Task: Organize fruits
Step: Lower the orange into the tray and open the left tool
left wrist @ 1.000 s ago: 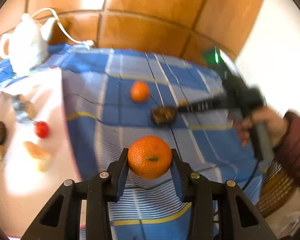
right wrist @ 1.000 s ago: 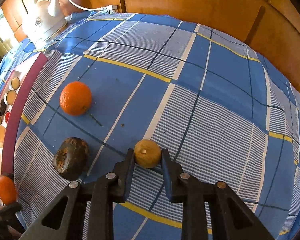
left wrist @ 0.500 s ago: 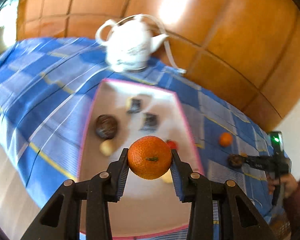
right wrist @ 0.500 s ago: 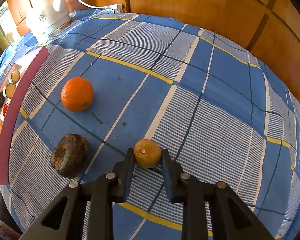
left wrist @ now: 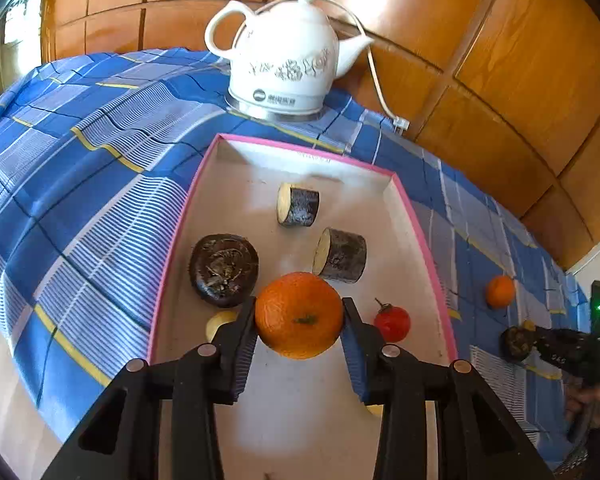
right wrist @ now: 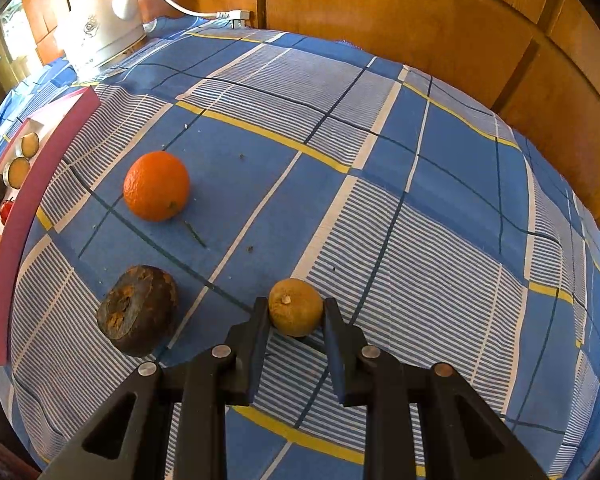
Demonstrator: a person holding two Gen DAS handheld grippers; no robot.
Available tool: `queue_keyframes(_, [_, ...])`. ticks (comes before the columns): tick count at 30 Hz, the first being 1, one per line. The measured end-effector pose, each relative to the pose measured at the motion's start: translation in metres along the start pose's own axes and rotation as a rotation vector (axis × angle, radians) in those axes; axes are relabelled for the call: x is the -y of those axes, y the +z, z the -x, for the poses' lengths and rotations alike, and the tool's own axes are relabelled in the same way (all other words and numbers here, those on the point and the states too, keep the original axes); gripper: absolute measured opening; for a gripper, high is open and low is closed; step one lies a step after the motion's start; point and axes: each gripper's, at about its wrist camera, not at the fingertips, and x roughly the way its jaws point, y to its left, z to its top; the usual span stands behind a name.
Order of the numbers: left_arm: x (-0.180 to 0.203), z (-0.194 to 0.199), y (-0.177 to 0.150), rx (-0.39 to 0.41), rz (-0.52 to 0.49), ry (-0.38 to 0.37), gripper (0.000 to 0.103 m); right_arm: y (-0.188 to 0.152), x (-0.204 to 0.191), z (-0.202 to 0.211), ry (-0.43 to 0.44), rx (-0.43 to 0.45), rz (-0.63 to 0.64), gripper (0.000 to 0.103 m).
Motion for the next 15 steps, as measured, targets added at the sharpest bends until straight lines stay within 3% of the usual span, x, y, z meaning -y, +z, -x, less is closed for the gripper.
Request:
queue_keyframes(5, [0.001, 0.000, -0.004, 0.007, -0.012, 0.013, 0.045, 0.001, 0.000, -0.001, 0.003, 0.002, 0.000, 0.027])
queue_keyframes(8, [0.004, 0.013, -0.009, 0.053, -0.027, 0.094, 0.045, 0.001, 0.001, 0.000, 0.000, 0.003, 0.002, 0.027])
queue_keyframes(15, [0.007, 0.037, -0.019, 0.100, -0.021, 0.137, 0.046, -0.001, -0.004, 0.001, -0.017, 0.006, 0.015, 0.027])
